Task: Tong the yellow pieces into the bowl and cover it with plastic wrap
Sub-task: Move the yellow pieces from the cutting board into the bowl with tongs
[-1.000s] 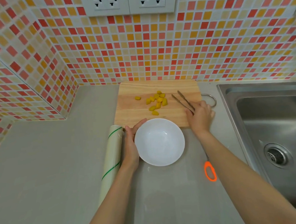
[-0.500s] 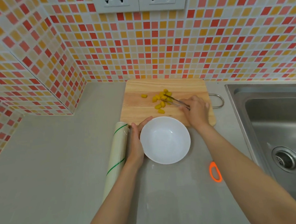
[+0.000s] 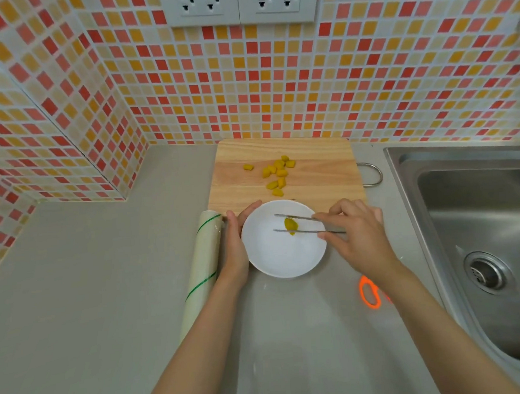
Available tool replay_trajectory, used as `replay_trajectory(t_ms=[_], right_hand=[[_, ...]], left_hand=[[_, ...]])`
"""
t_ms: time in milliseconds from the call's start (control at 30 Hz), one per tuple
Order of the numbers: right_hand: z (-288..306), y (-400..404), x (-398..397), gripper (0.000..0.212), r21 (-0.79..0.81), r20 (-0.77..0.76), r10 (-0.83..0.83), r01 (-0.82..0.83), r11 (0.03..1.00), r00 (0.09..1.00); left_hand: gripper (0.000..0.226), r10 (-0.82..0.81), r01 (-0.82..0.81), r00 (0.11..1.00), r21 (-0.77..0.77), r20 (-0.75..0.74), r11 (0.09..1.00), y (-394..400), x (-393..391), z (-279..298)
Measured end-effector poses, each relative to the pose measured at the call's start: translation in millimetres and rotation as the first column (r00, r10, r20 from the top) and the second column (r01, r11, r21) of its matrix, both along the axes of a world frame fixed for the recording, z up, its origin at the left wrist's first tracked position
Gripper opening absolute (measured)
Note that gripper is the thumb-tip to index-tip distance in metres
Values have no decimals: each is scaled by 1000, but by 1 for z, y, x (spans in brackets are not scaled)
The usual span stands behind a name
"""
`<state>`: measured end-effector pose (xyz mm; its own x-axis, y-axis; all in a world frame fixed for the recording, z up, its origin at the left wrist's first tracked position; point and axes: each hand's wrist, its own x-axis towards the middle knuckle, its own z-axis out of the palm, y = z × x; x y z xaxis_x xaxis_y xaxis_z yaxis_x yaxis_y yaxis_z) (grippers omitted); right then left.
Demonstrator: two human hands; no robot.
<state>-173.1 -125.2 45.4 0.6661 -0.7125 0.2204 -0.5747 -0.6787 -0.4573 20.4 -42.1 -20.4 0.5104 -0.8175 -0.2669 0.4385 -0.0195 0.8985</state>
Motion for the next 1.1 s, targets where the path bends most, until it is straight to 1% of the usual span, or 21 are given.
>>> replay_trajectory(t_ms=[33,133,233,333,400,467,600,700,800,900,967,1100], right_hand=[[1,-2,1,31,1,-3,1,0,1000,1000],[4,-17,10,35,40,65,-36,33,999,997],[-2,-40,28,37,111,102,-120,109,988,987],[-18,-59,46,37,138,43,-186,179,974,982],[-30,-69,55,38,144,-41,-194,198,970,980],[-39,-75,60,37,149,-85,-205,216,965,975],[-46,-78,64,32,159,-76,-238,247,956,968],[-40,-72,62,29,176,-49,-258,262,949,965],[-26,-52,52,26,198,62,-251,235,952,966],[-8,-26,36,26,196,130,-188,160,967,974],[0,-10,22,25,173,123,-145,123,977,982],[2,17,0,27,104,2,-84,84,991,996]], left_hand=[[61,-1,1,1000,-6,4,1000,0,0,0],[60,-1,1,1000,-7,10,1000,2,0,-1],[60,-7,7,1000,1,2,1000,3,1,-2],[60,-6,6,1000,10,-9,1000,2,1,-2],[60,-5,5,1000,14,-18,1000,1,1,-1],[60,-5,5,1000,17,-20,1000,1,0,-1],[60,-12,13,1000,12,-14,1000,3,0,-2],[60,-20,20,1000,-2,-11,1000,3,0,-3],[59,-30,30,999,4,13,1000,3,0,-3],[59,-35,34,999,11,23,999,4,0,-2],[58,-34,34,999,11,21,999,4,-1,-1],[58,-34,34,999,5,23,999,3,-1,1]])
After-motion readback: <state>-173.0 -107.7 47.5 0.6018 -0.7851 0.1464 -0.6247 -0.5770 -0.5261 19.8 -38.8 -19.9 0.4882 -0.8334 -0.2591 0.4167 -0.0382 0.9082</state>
